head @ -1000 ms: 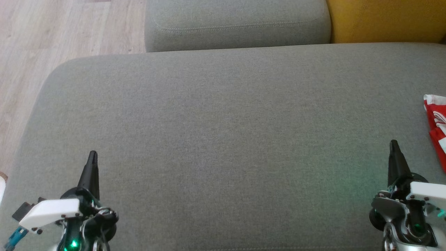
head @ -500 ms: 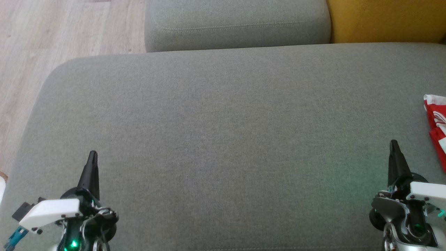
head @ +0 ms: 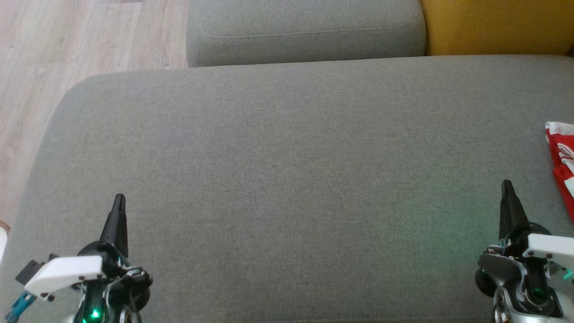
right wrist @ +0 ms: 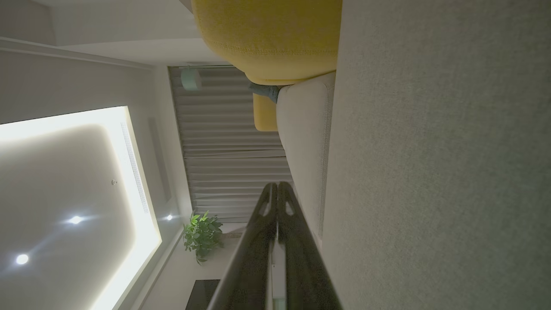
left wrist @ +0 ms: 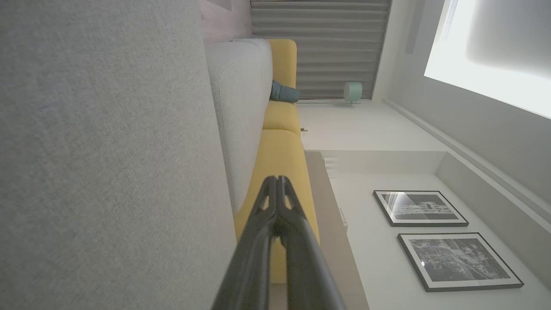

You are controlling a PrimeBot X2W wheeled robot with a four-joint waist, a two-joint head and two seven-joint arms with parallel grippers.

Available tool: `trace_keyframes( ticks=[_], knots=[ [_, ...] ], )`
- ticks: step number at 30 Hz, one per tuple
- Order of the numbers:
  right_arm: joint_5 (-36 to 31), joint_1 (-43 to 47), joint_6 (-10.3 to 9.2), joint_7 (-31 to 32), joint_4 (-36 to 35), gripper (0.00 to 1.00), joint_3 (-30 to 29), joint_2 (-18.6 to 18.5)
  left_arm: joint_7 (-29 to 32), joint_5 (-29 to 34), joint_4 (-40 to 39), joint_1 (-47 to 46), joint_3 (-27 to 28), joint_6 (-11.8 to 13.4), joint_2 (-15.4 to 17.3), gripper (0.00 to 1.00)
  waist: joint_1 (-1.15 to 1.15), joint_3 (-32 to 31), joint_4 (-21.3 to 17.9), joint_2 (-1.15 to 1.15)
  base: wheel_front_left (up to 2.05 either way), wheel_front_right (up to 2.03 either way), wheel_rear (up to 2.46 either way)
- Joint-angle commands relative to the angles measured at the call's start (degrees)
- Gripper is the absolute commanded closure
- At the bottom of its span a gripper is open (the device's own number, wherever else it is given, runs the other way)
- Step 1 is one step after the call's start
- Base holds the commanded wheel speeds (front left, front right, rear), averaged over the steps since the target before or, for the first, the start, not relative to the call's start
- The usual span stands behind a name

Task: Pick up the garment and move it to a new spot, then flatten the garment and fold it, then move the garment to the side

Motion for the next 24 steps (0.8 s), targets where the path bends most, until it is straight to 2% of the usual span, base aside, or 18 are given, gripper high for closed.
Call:
trace_keyframes(
  ticks=[1,24],
  knots=[
    [0.40,-1.22,0.39,0.34,-2.22,1.00,1.18,-0.28,0.43,-0.25,-2.07,-2.98,1.99,-0.42,0.93,1.00,0.00,0.00,0.00,0.00,0.00,0.00,0.00],
    [0.41,-1.22,0.39,0.34,-2.22,1.00,1.18,-0.28,0.43,-0.25,-2.07,-2.98,1.99,-0.42,0.93,1.00,0.00,0.00,0.00,0.00,0.00,0.00,0.00]
  ],
)
